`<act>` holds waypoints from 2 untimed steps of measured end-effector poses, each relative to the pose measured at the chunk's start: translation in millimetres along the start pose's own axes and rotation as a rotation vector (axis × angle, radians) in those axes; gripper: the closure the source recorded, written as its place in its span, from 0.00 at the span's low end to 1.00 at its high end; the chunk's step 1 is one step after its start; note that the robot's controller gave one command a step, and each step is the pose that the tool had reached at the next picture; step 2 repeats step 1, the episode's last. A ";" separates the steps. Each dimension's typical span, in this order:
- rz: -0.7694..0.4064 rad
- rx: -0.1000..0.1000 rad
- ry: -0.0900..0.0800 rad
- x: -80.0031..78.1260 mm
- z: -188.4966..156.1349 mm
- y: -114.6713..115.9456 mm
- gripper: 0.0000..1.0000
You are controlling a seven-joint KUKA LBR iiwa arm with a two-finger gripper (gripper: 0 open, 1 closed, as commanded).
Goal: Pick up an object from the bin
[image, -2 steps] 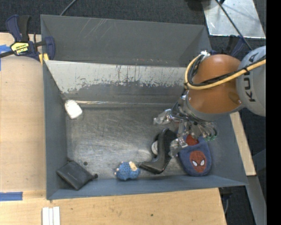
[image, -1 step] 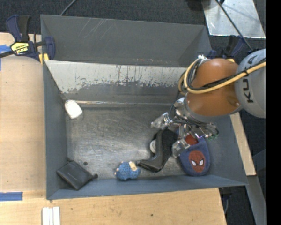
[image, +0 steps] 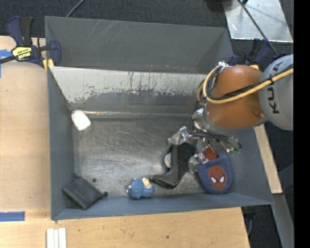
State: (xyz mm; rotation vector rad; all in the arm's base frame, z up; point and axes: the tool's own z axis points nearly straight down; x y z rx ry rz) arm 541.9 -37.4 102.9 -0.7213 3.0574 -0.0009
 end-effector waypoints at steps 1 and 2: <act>-0.425 0.001 -0.003 -3.1 -118.7 24.1 1.00; -0.425 0.001 -0.003 -3.1 -118.7 24.1 1.00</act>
Offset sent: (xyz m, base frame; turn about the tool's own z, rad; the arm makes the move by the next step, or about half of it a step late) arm -0.0084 0.0229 0.1188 -0.4250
